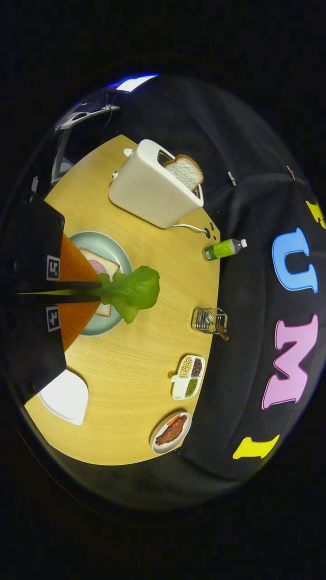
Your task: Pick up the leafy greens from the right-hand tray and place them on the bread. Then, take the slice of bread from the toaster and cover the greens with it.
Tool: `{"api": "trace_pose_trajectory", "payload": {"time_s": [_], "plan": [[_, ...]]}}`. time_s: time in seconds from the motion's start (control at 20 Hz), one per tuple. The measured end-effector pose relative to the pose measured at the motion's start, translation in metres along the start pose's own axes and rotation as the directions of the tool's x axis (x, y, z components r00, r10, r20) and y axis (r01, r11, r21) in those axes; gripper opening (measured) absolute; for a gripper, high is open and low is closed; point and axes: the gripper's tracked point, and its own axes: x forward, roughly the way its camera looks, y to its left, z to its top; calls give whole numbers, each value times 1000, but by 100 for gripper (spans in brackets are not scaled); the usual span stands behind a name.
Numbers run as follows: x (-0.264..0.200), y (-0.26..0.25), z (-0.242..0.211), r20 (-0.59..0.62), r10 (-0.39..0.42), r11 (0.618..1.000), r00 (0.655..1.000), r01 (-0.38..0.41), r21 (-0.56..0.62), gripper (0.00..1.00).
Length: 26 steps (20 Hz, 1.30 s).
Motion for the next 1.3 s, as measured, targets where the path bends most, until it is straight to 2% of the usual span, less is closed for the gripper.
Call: {"api": "trace_pose_trajectory", "payload": {"time_s": [0.3,0.4,0.55,0.7,0.8,0.9,0.95,1.1,1.3], "plan": [[27,11,-10,-32,3,1000,999,-2,27,9],[33,14,-10,-36,6,999,999,-4,41,13],[43,14,-14,-50,-8,999,999,10,37,25],[52,12,-22,-74,-26,998,997,30,48,31],[54,13,-23,-79,-30,998,996,34,53,49],[51,16,-18,-64,-25,998,998,29,57,86],[48,16,-15,-53,-27,998,998,30,57,97],[35,21,3,-8,-25,997,1000,25,70,99],[14,44,39,70,27,998,997,-30,55,99]]}}
